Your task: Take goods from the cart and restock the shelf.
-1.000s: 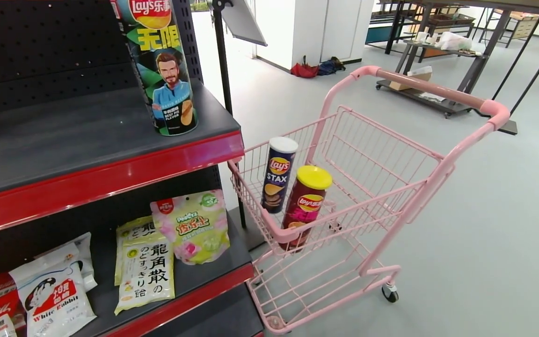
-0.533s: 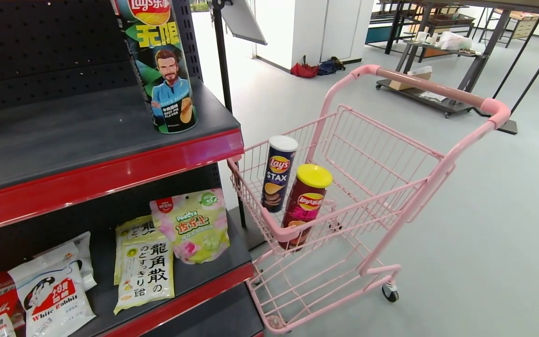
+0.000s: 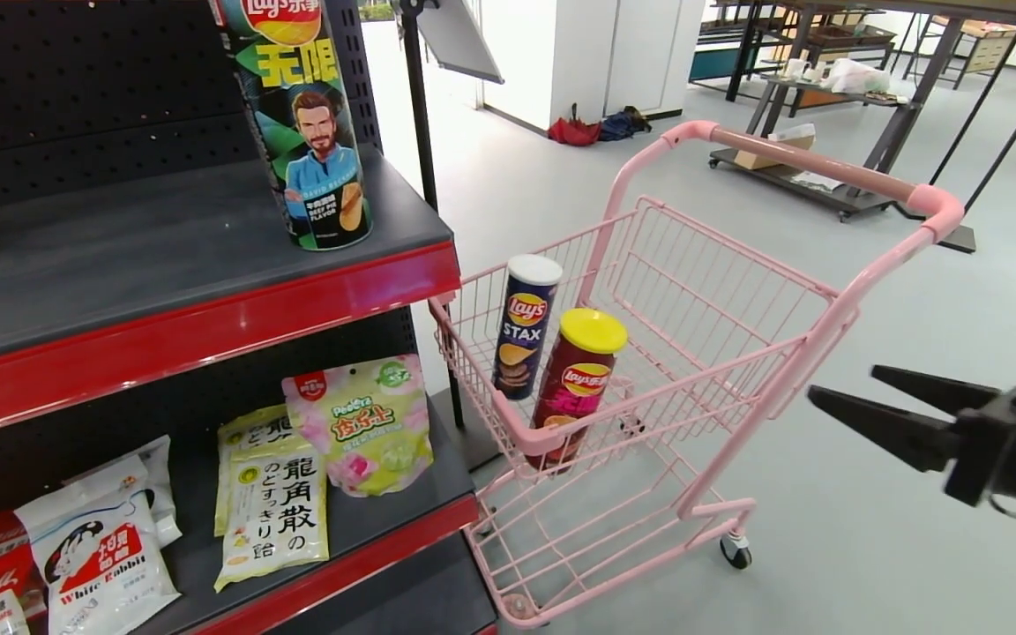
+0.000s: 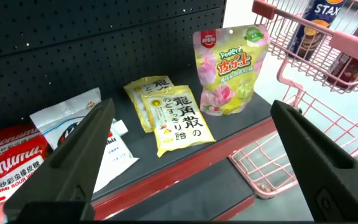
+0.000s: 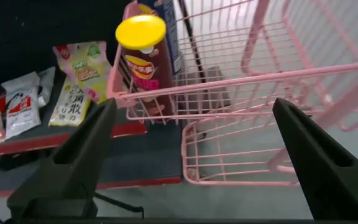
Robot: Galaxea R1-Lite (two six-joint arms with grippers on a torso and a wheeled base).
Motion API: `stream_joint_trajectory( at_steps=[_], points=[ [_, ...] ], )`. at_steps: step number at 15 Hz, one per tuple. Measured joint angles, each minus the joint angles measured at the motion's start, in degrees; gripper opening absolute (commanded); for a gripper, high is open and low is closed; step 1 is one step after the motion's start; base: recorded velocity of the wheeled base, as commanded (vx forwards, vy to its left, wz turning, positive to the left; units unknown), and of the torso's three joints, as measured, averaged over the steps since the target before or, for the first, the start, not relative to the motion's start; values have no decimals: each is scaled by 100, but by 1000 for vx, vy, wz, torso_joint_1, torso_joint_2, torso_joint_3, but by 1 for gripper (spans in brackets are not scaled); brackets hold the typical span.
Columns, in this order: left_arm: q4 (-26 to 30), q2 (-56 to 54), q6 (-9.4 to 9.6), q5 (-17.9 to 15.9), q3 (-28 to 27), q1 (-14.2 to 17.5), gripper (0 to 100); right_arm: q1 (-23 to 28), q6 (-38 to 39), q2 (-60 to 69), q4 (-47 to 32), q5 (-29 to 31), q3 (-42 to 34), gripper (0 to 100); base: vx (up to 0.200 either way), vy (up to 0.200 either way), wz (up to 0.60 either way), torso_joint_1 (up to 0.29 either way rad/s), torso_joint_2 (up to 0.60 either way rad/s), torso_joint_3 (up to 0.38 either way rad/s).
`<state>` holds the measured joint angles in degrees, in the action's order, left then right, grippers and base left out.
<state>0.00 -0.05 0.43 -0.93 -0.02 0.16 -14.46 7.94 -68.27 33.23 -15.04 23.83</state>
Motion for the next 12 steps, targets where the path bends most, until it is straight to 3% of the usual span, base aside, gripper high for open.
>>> stream_joint_trajectory(
  at_steps=[7,12],
  points=[
    [0,0,1,-2,0,0,100,-886,38,-2675,1293,-165,866,100,0,0,0,0,0,0],
    [2,0,1,2,2,0,100,-1230,33,-3449,1381,-146,1409,100,0,0,0,0,0,0]
  ],
)
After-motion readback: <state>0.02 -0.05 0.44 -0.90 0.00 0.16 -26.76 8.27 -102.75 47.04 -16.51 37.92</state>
